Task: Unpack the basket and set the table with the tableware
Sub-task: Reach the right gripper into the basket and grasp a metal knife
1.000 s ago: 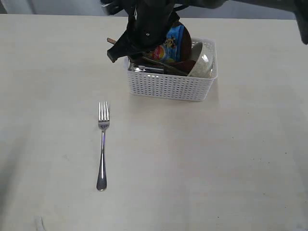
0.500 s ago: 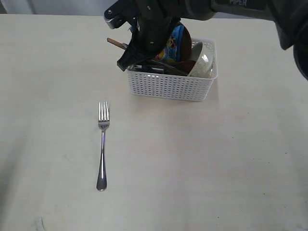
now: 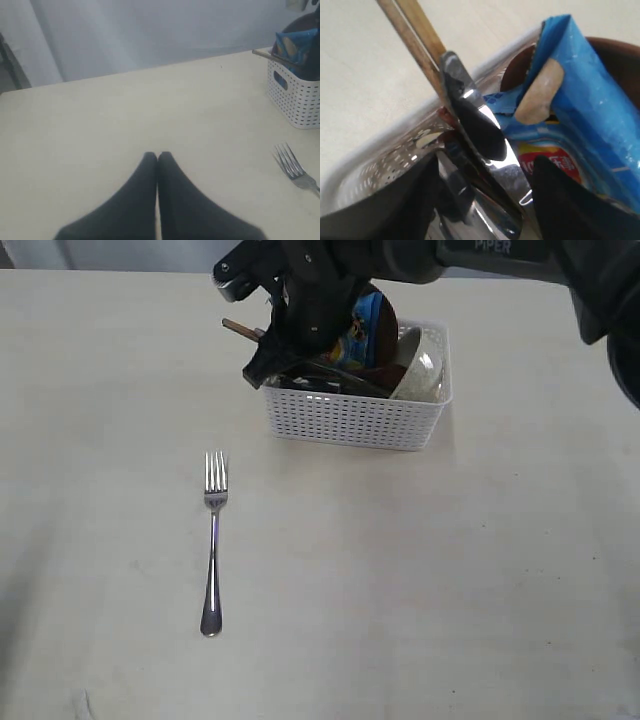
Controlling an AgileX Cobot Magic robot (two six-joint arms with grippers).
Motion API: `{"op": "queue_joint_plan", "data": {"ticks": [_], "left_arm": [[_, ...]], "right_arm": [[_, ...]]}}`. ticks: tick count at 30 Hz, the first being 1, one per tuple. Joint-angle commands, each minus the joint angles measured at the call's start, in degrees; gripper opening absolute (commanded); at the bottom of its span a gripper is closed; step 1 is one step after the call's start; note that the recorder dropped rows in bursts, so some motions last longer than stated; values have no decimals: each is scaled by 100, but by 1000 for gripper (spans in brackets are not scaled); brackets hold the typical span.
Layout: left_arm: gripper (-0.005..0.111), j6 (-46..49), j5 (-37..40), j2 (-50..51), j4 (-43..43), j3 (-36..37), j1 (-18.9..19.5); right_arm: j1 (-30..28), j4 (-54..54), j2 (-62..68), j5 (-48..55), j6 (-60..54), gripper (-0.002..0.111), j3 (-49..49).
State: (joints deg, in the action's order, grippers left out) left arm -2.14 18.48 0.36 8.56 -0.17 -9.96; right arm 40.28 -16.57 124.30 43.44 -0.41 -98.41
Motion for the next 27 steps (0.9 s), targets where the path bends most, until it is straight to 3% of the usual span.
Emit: {"op": "queue_joint_plan", "data": {"ticks": [1, 7, 14, 27], "left_arm": [[0, -32, 9, -36, -1, 17, -12], [0, -32, 9, -36, -1, 17, -12], [0, -32, 9, -36, -1, 17, -12], [0, -32, 9, -36, -1, 17, -12]], "right_arm": [[-3, -45, 74, -196, -70, 51, -8], [-3, -45, 211, -276, -70, 41, -8], [-3, -45, 271, -264, -70, 0, -8], [-3, 177, -473, -264, -88, 0, -8]]}}
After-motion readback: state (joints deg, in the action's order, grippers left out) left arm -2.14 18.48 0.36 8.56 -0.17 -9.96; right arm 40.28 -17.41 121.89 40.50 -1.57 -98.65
